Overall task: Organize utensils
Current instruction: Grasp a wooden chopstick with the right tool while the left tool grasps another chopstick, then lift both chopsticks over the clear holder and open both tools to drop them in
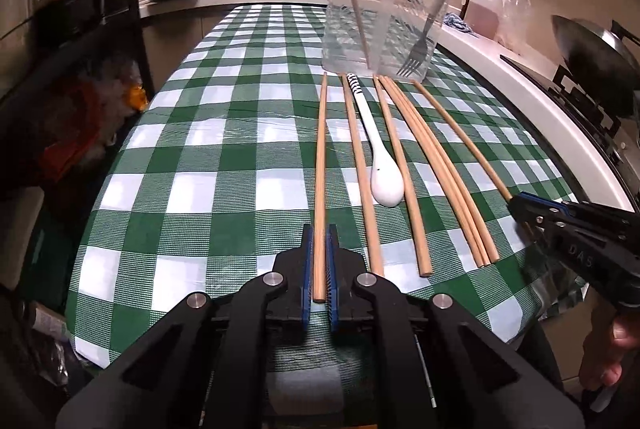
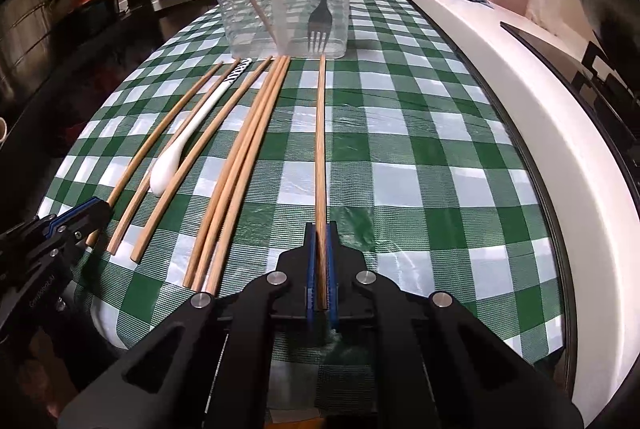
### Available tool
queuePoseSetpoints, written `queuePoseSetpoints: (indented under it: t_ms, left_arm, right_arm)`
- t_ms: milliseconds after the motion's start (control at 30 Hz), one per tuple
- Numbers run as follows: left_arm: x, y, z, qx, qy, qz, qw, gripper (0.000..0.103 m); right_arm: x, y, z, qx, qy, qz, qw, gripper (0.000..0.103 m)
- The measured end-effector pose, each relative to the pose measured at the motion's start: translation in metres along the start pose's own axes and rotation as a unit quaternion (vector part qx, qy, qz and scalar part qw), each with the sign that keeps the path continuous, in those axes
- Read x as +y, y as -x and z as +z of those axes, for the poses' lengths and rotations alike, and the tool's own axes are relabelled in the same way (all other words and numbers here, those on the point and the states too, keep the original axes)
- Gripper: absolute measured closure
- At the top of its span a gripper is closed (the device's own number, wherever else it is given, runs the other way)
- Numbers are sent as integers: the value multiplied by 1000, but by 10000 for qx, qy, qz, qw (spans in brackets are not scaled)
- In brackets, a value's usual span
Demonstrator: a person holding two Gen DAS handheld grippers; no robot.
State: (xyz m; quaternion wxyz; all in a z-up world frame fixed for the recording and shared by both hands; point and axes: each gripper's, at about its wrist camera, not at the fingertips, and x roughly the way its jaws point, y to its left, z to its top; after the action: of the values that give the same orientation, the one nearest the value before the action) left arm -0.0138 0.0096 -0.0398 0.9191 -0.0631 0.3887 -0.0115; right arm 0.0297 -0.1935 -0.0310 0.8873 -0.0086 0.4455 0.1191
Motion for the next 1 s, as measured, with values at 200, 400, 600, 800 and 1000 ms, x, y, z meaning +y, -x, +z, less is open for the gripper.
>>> queuePoseSetpoints:
  t_ms: [200, 400, 600, 800, 1000]
  left_arm:
    - [-2, -1, -1, -70, -106, 22, 9999, 97]
    - [-7, -4, 0, -157, -187, 76, 9997, 97]
    - [-9, -5, 1, -204, -246, 107, 9994, 97]
    - [-9, -3, 2, -232, -240, 110, 9994, 97]
    - [-12, 14, 5, -530, -342, 107, 9980, 97]
  right_arm:
    - [-6, -1, 0, 17, -141, -9, 9999, 96]
    - [-4, -1, -1, -31, -122, -35, 9999, 96]
    - [-3, -1, -1, -71, -94, -56, 9999, 97]
    - [-2, 7, 0, -162, -100, 6, 9998, 98]
    - [2, 31, 6, -632, 22, -23, 9980, 98]
